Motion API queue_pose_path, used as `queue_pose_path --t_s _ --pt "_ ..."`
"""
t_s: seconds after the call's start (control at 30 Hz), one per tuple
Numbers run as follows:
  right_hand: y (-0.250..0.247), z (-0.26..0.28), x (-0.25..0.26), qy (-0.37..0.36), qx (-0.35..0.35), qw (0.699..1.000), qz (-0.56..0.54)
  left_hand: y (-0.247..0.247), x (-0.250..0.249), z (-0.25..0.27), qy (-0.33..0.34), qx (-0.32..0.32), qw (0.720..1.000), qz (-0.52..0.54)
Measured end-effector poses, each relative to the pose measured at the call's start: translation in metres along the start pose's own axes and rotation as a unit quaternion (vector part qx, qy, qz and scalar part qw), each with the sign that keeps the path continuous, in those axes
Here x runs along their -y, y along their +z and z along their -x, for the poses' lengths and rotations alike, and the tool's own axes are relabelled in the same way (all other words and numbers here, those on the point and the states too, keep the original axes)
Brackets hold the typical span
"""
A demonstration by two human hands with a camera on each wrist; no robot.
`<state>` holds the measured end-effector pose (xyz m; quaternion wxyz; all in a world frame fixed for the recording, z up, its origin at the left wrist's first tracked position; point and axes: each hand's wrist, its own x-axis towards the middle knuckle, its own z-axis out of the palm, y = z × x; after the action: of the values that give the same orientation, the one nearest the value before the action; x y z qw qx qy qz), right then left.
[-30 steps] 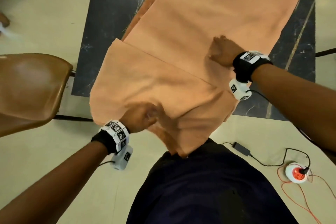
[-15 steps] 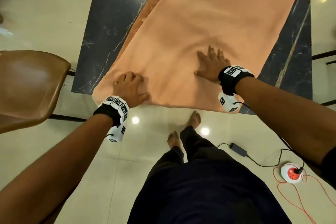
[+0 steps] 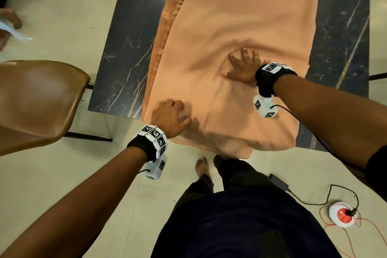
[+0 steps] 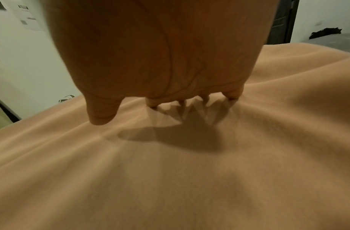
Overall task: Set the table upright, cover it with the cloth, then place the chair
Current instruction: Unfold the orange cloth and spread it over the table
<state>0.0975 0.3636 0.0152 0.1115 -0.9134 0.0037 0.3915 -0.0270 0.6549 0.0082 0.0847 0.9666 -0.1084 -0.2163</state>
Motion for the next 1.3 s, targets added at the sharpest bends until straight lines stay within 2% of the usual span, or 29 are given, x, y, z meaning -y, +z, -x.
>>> queue_pose_path --t_s 0.07,0.1,0.27,0.47,0.8,1.1,1.3 --pt "-0.01 -0.004 0.003 0.004 0.009 1.0 -0.001 -0.008 -0.007 -0.018 0.005 -0.032 0.999 -0.004" --pt "-0.014 -0.005 0.004 0.007 0.01 1.0 0.005 -0.011 -0.01 -0.028 0.008 -0.028 0.999 -0.011" --pt "-0.038 -0.008 0.011 0.0 0.023 1.0 0.011 -0.021 -0.021 -0.097 -0.067 0.072 0.994 0.039" --pt "-0.05 -0.039 -0.001 -0.013 0.034 0.999 0.013 -0.036 -0.036 -0.136 -0.083 0.114 0.99 0.012" --pt "-0.078 -0.086 -0.003 -0.031 0.02 0.999 0.036 -0.061 -0.023 -0.191 -0.114 0.153 0.981 0.027" --pt "-0.125 -0.129 0.013 -0.031 0.005 0.999 0.043 -0.099 0.001 -0.261 -0.069 0.157 0.985 0.025" --pt "-0.142 -0.165 0.022 -0.006 -0.007 1.0 0.027 -0.129 0.019 -0.306 -0.046 0.159 0.986 0.028"
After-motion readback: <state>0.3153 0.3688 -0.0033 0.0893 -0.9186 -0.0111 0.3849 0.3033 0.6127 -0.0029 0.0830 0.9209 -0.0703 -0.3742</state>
